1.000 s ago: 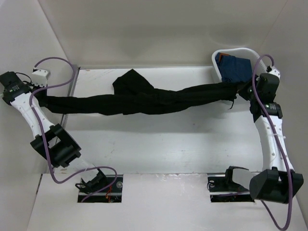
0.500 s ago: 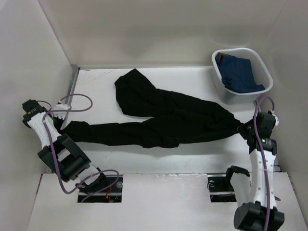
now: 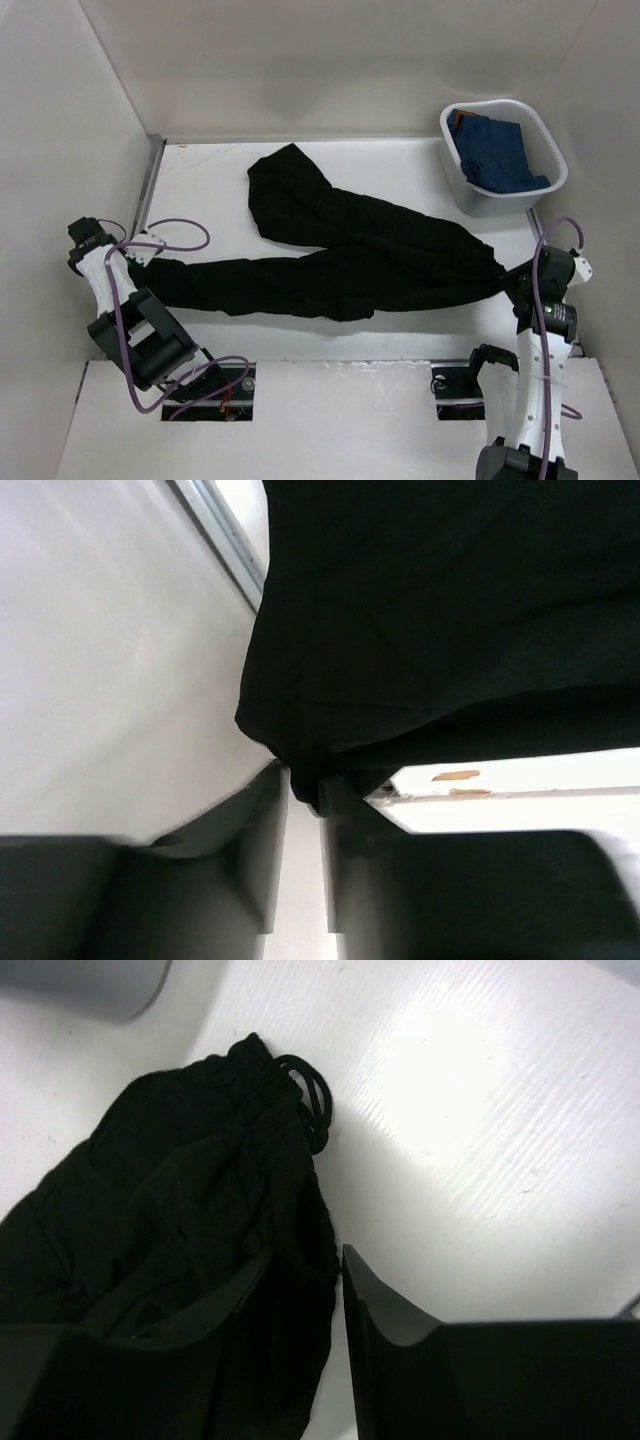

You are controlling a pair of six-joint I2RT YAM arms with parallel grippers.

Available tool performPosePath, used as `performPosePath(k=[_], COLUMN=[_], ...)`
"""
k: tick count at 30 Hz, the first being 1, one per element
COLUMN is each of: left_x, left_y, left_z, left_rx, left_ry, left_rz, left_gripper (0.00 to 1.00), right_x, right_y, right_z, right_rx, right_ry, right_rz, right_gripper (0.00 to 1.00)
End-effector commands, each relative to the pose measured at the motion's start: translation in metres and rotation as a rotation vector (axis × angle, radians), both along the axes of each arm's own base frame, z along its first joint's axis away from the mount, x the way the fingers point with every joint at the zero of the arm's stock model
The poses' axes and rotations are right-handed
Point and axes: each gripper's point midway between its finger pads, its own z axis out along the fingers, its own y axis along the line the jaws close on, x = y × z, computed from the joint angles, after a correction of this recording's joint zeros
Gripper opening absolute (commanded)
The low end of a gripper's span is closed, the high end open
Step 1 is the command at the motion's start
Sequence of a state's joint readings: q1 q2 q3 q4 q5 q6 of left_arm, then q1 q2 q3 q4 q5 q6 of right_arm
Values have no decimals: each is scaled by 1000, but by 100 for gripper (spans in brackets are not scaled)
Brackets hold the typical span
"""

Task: Fold and stack the trousers
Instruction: Flatten the trousers out

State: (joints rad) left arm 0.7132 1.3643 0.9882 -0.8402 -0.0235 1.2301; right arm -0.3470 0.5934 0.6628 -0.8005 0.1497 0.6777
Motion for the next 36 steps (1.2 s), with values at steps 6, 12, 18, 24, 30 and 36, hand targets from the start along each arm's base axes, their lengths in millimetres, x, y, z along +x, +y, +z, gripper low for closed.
performPosePath(k=[6, 12, 18, 24, 30, 36], left_x=[-9, -15, -33, -25, 2, 44], left_y=[31, 21, -3, 2, 21, 15], left_z=[66, 91, 30, 13, 30, 36], left_rx=[160, 136, 48, 71, 123, 130], left_ry=[-16, 70, 175, 118, -47, -199], left_rz=[-24, -67, -89, -64, 35, 4], left_gripper=[43, 45, 54, 59, 68, 72], right_x=[-24, 12, 45, 33, 11, 12], right_y=[-22, 10, 98, 142, 161, 165], right_z=[80, 83, 20, -45, -100, -121], right_rx=[-148, -118, 28, -46, 81, 14], right_ry=[-185, -168, -60, 197, 296, 393], right_rz=[-137, 73, 310, 466, 433, 474], right_gripper=[31, 29, 41, 42, 33, 31])
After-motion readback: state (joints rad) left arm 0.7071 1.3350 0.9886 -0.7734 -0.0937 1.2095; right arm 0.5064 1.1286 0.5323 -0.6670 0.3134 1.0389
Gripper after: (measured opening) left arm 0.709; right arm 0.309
